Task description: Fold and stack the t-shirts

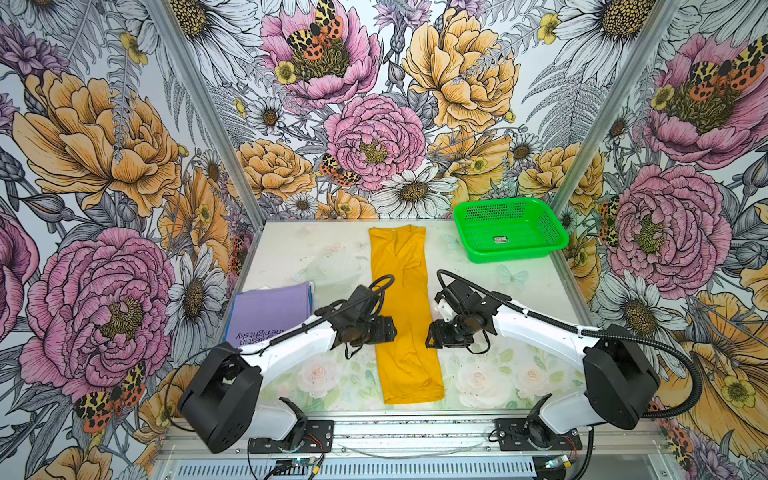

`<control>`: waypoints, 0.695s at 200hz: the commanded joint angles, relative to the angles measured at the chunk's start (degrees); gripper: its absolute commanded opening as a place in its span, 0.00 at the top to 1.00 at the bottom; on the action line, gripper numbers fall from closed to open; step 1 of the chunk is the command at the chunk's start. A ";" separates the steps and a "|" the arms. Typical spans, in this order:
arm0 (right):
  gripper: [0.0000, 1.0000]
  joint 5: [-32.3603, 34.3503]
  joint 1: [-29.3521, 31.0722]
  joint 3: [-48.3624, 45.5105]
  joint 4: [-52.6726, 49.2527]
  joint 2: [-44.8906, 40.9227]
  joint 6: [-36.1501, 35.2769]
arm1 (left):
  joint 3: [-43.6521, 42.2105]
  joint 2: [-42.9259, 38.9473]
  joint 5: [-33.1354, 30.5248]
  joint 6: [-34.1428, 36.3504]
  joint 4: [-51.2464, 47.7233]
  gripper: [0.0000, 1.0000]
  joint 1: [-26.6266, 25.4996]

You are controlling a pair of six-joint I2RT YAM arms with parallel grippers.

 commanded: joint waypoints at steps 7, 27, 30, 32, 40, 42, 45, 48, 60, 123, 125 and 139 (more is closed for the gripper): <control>0.47 -3.19 2.69 -4.79 0.12 -3.28 -2.14 | -5.36 -8.74 -3.61 -8.89 -3.14 0.25 -8.87; 0.48 -2.86 5.05 -7.72 0.36 -4.92 -1.16 | -8.15 -10.82 -2.76 -12.48 -3.18 0.27 -14.94; 0.49 -2.85 5.36 -8.16 0.49 -5.17 -0.91 | -8.38 -10.89 -2.84 -12.96 -3.18 0.27 -15.72; 0.49 -2.87 5.53 -8.43 0.60 -5.30 -0.80 | -8.54 -10.88 -2.88 -13.13 -3.12 0.27 -16.28; 0.50 -2.79 6.29 -9.60 1.08 -5.95 -0.14 | -8.71 -10.57 -3.05 -13.89 -3.10 0.27 -18.26; 0.51 -2.77 6.45 -9.92 1.18 -6.09 0.12 | -8.64 -10.49 -3.09 -14.00 -3.10 0.27 -18.65; 0.51 -2.73 6.57 -10.27 1.46 -6.47 0.38 | -8.70 -10.32 -3.15 -14.34 -3.03 0.28 -19.26; 0.52 -2.68 6.61 -10.71 1.76 -6.74 0.68 | -8.69 -10.06 -3.16 -14.52 -3.09 0.28 -19.83; 0.54 -3.02 8.23 -12.38 2.78 -7.98 1.94 | -8.69 -9.05 -2.99 -15.37 -3.12 0.31 -21.67; 0.52 -3.72 11.61 -18.39 8.76 -10.62 6.65 | -11.92 -5.46 -5.52 -19.59 -0.31 0.39 -25.98; 0.52 -3.68 11.67 -18.48 9.01 -10.57 6.78 | -12.06 -5.39 -5.46 -19.66 -0.11 0.39 -25.97; 0.51 -3.68 12.28 -19.40 10.80 -10.37 7.76 | -12.65 -4.82 -5.66 -20.04 0.73 0.45 -26.13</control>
